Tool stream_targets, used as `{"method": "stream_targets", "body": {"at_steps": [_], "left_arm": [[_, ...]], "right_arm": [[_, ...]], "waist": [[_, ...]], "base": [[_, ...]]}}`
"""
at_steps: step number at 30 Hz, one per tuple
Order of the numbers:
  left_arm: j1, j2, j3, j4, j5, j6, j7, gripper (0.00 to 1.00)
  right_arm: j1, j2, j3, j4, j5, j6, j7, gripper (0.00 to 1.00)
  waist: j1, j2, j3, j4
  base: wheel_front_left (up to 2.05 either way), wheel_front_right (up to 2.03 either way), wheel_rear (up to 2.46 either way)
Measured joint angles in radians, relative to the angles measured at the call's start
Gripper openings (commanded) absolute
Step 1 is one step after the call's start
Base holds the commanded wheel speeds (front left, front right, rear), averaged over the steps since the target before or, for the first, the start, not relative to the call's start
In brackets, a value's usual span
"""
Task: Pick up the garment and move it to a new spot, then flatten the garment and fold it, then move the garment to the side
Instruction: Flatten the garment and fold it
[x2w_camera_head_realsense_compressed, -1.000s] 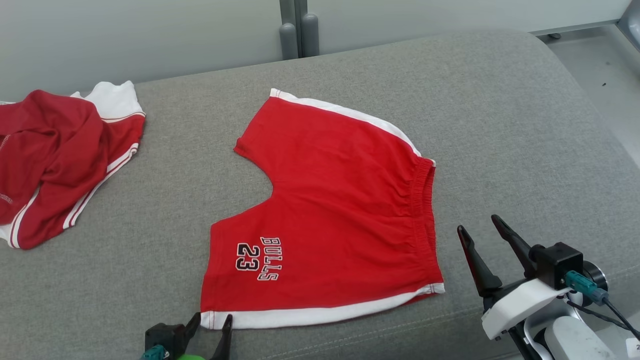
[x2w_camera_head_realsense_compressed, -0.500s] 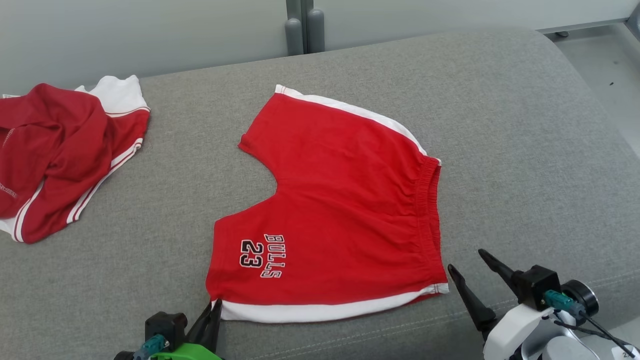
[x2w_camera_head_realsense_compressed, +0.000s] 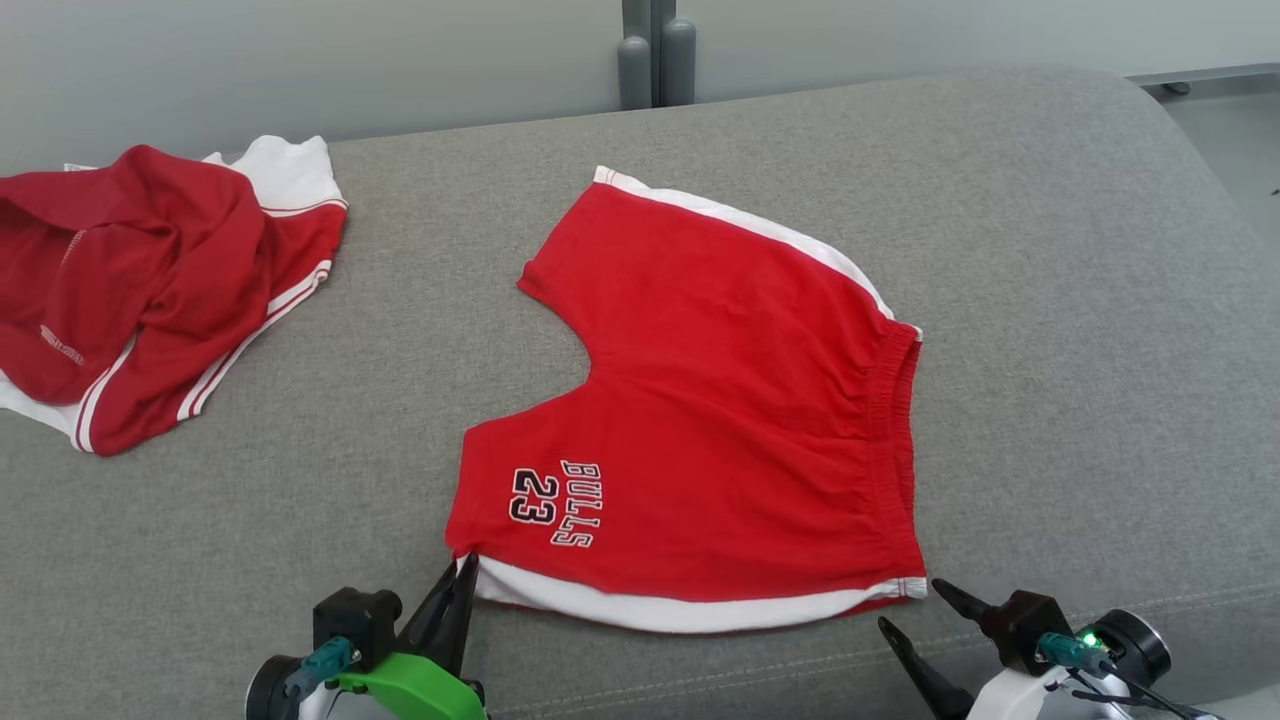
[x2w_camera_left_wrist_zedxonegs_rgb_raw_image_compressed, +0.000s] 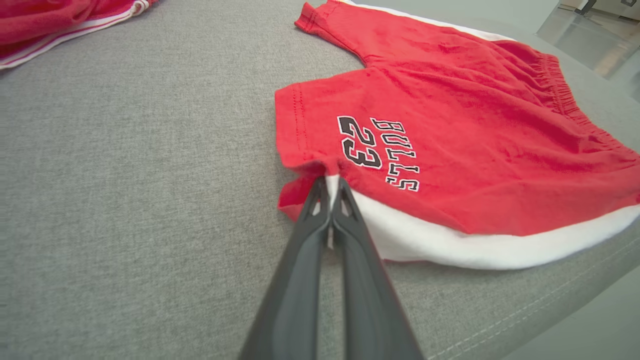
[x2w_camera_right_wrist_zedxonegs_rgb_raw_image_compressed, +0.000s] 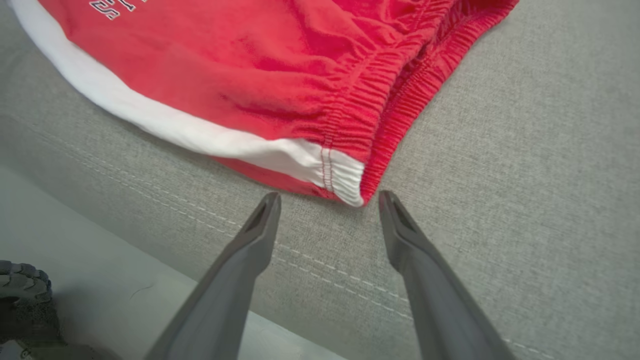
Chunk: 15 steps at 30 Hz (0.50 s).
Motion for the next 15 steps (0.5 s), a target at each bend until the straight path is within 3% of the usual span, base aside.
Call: {"method": "stream_targets", "body": {"at_steps": [7,8,9,14,15], "left_arm": [[0.000,-0.001,-0.008,-0.009,0.000,-0.001,0.000,0.00],[0.000,-0.001,-0.009,-0.009,0.000,-0.001,-0.001,0.00],[0.000,-0.001,-0.009,-0.009,0.000,-0.001,-0.004,0.00],[0.001,-0.001,-0.011,-0.011,0.000,-0.001,-0.008,0.00],[0.001,-0.001,-0.011,-0.013,0.000,-0.001,-0.008,0.00]], "right_arm": [[-0.063,0.008,0.034,0.049,-0.008,0.001,0.000,1.00],[-0.070,0.010,0.041,0.057,-0.008,0.001,0.000,0.89],[-0.076,0.014,0.047,0.065,-0.008,0.001,0.000,0.57],[-0.085,0.022,0.064,0.099,-0.004,0.001,0.000,0.16],[-0.086,0.022,0.066,0.103,0.001,0.001,0.000,0.00]], "waist": [[0.0000,0.0000,-0.002,0.025],[0.0000,0.0000,-0.002,0.028],[0.0000,0.0000,-0.002,0.029],[0.0000,0.0000,-0.001,0.033],[0.0000,0.0000,-0.001,0.033]], "base": [[0.00,0.00,0.00],[0.00,0.00,0.00],[0.00,0.00,0.00],[0.00,0.00,0.00],[0.00,0.00,0.00]]}}
